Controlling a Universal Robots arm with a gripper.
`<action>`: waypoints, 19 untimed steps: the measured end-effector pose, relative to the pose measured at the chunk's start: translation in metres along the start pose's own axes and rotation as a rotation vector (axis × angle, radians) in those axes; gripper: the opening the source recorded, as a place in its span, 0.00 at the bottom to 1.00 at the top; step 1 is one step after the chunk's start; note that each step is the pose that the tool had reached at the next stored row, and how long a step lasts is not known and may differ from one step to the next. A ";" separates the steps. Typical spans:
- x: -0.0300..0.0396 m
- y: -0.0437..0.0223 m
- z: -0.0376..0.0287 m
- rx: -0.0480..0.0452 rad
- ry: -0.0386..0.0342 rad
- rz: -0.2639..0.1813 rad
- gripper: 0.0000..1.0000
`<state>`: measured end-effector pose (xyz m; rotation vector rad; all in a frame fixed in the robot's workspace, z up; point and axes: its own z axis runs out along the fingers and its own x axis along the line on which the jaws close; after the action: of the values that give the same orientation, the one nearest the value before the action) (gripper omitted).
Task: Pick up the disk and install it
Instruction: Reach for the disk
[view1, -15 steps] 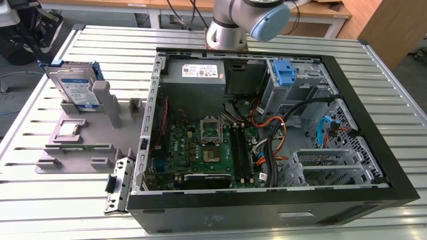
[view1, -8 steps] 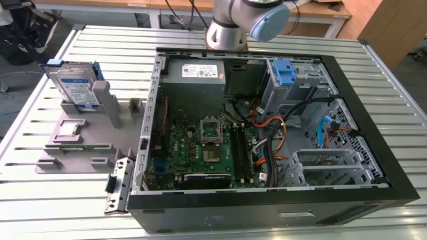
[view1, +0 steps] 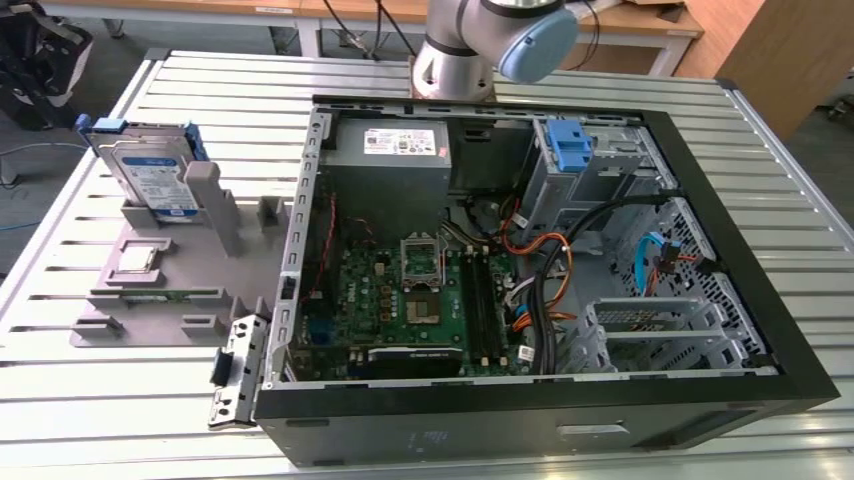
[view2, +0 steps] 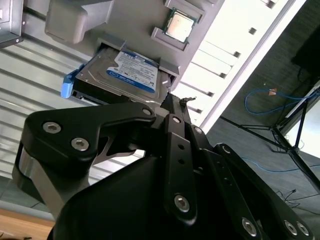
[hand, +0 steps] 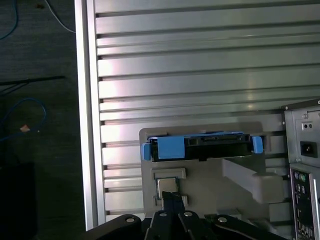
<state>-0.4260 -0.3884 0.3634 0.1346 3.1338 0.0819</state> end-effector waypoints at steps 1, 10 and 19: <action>0.0030 -0.0003 0.0002 0.0000 -0.0001 0.001 0.10; 0.0102 0.0005 0.0010 -0.0001 -0.0003 0.002 0.10; -0.0170 0.0095 0.0037 0.0000 0.0004 0.002 0.10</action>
<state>-0.4082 -0.3802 0.3602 0.1378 3.1341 0.0820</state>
